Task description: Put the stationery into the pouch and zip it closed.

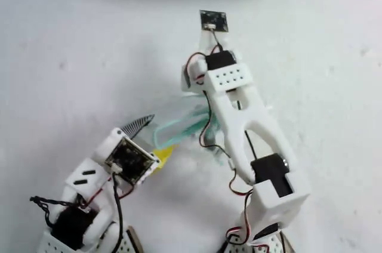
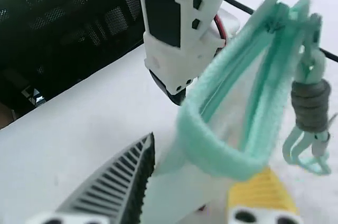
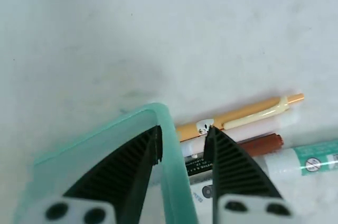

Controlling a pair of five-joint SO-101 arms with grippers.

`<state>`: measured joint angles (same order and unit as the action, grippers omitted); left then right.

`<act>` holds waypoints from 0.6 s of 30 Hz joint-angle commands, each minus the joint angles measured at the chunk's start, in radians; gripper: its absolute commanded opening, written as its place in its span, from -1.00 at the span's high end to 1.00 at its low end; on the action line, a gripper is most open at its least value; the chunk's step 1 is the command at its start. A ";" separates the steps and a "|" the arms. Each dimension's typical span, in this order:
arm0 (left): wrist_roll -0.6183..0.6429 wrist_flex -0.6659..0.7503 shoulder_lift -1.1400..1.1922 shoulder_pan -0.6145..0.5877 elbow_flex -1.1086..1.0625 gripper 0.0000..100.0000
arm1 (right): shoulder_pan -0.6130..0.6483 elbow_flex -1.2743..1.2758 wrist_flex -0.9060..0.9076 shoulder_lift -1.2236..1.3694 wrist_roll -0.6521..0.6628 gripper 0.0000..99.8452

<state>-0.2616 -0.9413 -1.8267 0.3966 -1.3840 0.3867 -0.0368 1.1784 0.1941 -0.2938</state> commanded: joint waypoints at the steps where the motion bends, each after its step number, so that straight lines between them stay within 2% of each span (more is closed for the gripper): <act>1: 0.020 0.057 0.002 -0.002 0.041 0.90 | -0.030 -0.044 0.001 -0.058 0.002 0.74; 2: 0.018 0.069 0.002 0.015 0.041 0.96 | -0.038 -0.044 0.001 -0.058 0.002 0.74; 7: 0.018 0.077 0.002 0.139 0.040 0.92 | -0.084 -0.064 0.004 -0.059 0.003 0.74; 10: 0.025 0.094 0.002 0.143 0.049 0.95 | -0.174 -0.095 0.004 -0.059 0.003 0.74; 14: 0.051 0.149 0.002 0.013 0.049 0.95 | -0.294 -0.117 0.002 -0.048 0.003 0.73; 18: 0.249 0.176 0.002 -0.163 0.044 0.95 | -0.325 -0.086 0.001 -0.047 0.003 0.73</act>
<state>-0.1450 -0.8124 -1.8128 0.3460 -1.3840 0.0783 -0.1105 1.1784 0.1895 -0.2938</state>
